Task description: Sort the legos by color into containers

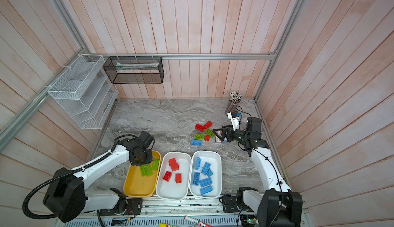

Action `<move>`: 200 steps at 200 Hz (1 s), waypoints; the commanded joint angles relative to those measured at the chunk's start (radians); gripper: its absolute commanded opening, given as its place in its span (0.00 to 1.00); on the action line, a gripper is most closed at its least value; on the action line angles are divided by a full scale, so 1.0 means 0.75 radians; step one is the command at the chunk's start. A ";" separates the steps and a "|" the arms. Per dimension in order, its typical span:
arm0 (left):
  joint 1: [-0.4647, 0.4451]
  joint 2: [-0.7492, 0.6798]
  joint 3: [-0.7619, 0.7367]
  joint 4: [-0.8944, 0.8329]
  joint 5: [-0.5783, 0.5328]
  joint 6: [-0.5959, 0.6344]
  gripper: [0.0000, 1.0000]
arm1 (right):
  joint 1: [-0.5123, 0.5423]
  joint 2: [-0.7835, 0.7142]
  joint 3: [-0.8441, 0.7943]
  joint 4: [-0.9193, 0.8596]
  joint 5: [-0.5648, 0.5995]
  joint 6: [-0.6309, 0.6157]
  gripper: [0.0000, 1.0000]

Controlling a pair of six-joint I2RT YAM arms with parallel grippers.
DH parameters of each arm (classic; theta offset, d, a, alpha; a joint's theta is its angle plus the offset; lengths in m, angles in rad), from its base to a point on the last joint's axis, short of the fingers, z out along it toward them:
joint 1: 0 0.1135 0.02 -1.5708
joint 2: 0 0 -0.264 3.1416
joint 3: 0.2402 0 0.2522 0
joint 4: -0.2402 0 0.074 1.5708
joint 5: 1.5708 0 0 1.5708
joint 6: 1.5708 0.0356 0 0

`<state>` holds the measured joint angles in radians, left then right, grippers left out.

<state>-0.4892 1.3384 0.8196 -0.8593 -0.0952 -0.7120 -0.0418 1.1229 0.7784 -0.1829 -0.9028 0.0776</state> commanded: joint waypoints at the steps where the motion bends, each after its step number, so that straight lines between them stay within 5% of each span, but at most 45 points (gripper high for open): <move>1: 0.010 0.031 -0.011 0.100 -0.034 -0.059 0.40 | 0.006 -0.022 0.021 -0.029 -0.011 -0.022 0.98; 41: 0.004 -0.028 0.082 -0.021 0.086 -0.057 0.52 | 0.005 -0.021 0.032 -0.037 -0.011 -0.026 0.98; 68: -0.103 -0.121 0.267 -0.068 0.166 -0.022 0.56 | 0.005 -0.008 0.036 -0.018 -0.019 -0.015 0.98; 113: -0.139 0.117 0.575 -0.017 0.190 0.205 0.58 | 0.008 0.006 0.052 -0.002 -0.032 -0.005 0.98; 200: -0.138 0.730 1.074 0.275 0.464 1.159 0.58 | 0.005 -0.030 0.035 -0.011 0.019 -0.024 0.98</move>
<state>-0.6060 1.8057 1.5402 -0.7204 0.1528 -0.1101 -0.0418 1.1194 0.7883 -0.1867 -0.9020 0.0753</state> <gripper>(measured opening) 0.583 0.980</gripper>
